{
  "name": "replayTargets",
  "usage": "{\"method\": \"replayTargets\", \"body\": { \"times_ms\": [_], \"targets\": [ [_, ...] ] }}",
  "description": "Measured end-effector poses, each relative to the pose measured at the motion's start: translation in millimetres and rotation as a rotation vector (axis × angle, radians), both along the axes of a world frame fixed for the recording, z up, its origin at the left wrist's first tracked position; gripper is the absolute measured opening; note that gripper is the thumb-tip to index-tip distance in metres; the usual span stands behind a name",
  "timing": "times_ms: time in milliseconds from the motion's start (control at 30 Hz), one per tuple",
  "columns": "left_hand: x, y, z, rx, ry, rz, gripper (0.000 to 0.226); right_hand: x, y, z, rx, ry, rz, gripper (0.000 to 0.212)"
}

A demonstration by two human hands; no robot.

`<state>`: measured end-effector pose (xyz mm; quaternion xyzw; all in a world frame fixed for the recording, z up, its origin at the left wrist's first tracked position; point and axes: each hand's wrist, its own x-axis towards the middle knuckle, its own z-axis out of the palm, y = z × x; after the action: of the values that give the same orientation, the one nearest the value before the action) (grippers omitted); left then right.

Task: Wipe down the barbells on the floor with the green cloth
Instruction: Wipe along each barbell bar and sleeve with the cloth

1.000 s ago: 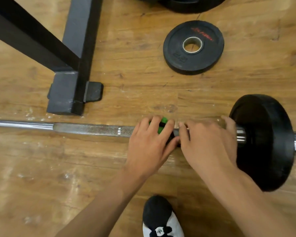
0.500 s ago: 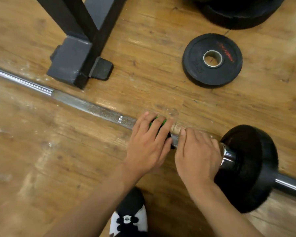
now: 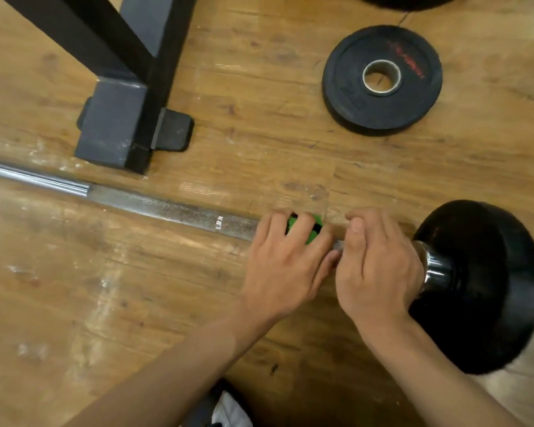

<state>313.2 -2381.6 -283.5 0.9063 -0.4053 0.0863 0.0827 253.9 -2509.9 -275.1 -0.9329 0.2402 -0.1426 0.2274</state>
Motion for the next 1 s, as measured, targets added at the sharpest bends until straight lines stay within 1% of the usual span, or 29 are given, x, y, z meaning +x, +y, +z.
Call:
{"method": "replayTargets", "body": {
  "times_ms": [67, 133, 233, 367, 433, 500, 600, 633, 700, 767, 833, 867, 933, 1000],
  "targets": [
    [15.9, 14.3, -4.5, 0.052, -0.115, -0.056, 0.047, 1.8, 0.1, -1.4, -0.030, 0.013, 0.000, 0.066],
    [25.3, 25.1, -7.5, 0.080, -0.166, -0.025, 0.050, 1.2, 1.0, -4.6, -0.144, 0.084, 0.038, 0.063],
    [27.0, 36.5, -7.7, 0.086, -0.158, 0.073, 0.050, -0.2, 2.3, -11.3, -0.324, 0.123, 0.083, 0.053],
    [29.7, 39.7, -10.8, 0.035, -0.129, 0.106, 0.047, -5.8, -0.9, -15.4, -0.415, 0.085, 0.175, 0.050],
    [32.4, 43.0, -11.8, 0.035, -0.130, 0.117, 0.048, -8.7, -2.1, -14.4, -0.468, 0.096, 0.221, 0.049],
    [36.7, 50.7, -9.5, 0.042, -0.114, 0.170, 0.050, -8.4, -2.1, -11.8, -0.506, 0.123, 0.228, 0.050],
    [34.6, 51.6, -3.2, -0.034, -0.010, 0.303, 0.051, -5.3, 0.1, -10.2, -0.524, 0.150, 0.196, 0.052],
    [29.3, 45.3, -1.6, -0.076, 0.024, 0.311, 0.051, -4.9, 1.7, -10.2, -0.520, 0.153, 0.178, 0.053],
    [13.5, 27.6, -1.8, -0.106, 0.040, 0.249, 0.048, -5.3, 3.8, -10.4, -0.506, 0.149, 0.145, 0.053],
    [5.5, 18.1, -4.9, -0.086, 0.014, 0.152, 0.042, -5.2, 5.4, -10.7, -0.473, 0.155, 0.101, 0.053],
    [18.2, 31.2, -7.7, -0.024, -0.069, 0.050, 0.042, -6.2, 6.8, -10.0, -0.427, 0.172, 0.058, 0.054],
    [29.6, 44.1, -8.8, 0.021, -0.112, 0.028, 0.047, -6.2, 7.0, -9.5, -0.405, 0.173, 0.047, 0.055],
    [51.0, 69.6, -9.9, 0.073, -0.117, 0.111, 0.060, -4.1, 7.1, -9.8, -0.381, 0.173, 0.042, 0.056],
    [51.7, 78.4, -5.7, 0.018, -0.016, 0.257, 0.066, -3.2, 8.9, -11.2, -0.364, 0.151, 0.013, 0.056]
  ]
}}
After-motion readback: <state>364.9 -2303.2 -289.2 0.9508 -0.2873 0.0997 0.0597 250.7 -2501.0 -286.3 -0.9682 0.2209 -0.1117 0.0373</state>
